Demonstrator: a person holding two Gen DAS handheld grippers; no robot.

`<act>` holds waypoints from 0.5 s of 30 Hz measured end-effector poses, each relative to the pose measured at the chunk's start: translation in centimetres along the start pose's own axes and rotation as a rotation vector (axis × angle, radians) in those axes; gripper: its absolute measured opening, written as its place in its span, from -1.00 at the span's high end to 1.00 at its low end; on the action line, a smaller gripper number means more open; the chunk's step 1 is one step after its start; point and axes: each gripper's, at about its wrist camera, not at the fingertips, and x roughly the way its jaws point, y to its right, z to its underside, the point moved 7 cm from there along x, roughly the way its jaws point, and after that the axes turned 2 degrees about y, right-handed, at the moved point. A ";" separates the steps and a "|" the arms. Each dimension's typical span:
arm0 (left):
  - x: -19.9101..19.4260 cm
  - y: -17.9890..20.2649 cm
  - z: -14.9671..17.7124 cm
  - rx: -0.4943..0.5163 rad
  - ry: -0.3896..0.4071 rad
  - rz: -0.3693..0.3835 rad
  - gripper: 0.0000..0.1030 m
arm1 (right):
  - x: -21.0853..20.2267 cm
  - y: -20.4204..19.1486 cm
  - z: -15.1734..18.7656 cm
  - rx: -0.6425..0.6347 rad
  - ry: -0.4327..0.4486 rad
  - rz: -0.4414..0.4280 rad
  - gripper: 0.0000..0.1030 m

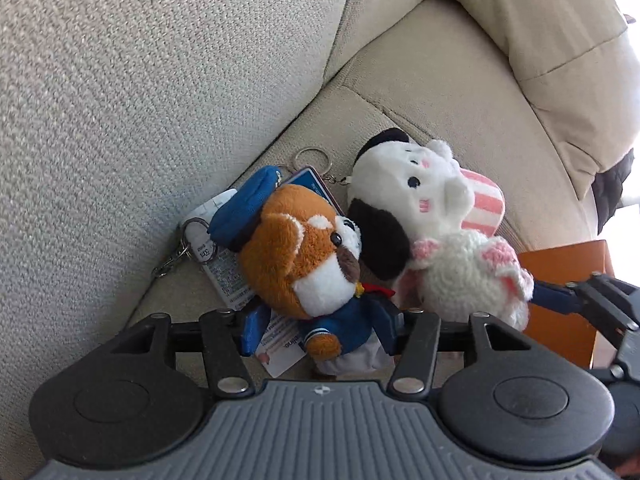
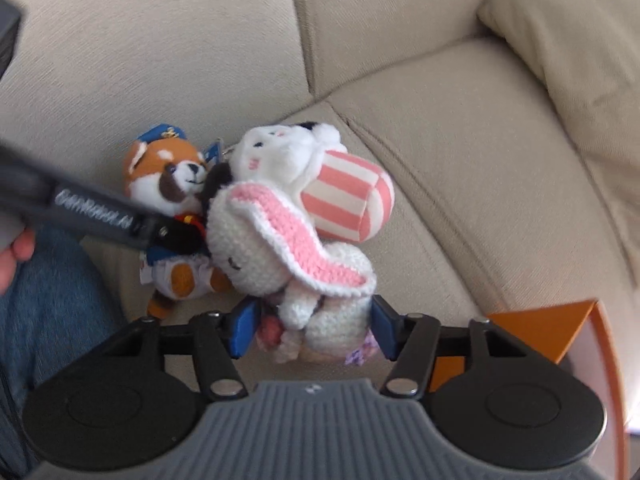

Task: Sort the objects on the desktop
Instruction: 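Grasp the red panda plush with the left gripper while the right gripper grasps the crocheted bunny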

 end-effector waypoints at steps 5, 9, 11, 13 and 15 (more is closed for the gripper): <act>0.6 0.0 -0.1 -0.006 0.005 -0.007 -0.19 | -1.1 -0.9 0.1 -0.179 0.055 0.031 -0.31; 1.0 0.6 -0.2 0.036 0.017 -0.028 -0.08 | 0.2 -2.6 -0.1 -0.261 0.048 0.021 -0.35; 1.1 0.7 -0.3 0.041 0.021 -0.028 -0.04 | 1.0 -2.6 -0.9 -0.291 0.054 0.056 -0.32; 1.2 0.8 -0.3 0.063 0.033 -0.032 0.00 | 1.3 -2.4 -1.0 -0.269 0.055 0.057 -0.28; 1.6 1.1 -0.1 0.079 0.046 -0.030 0.04 | 1.4 -2.3 -1.1 -0.243 0.060 0.061 -0.22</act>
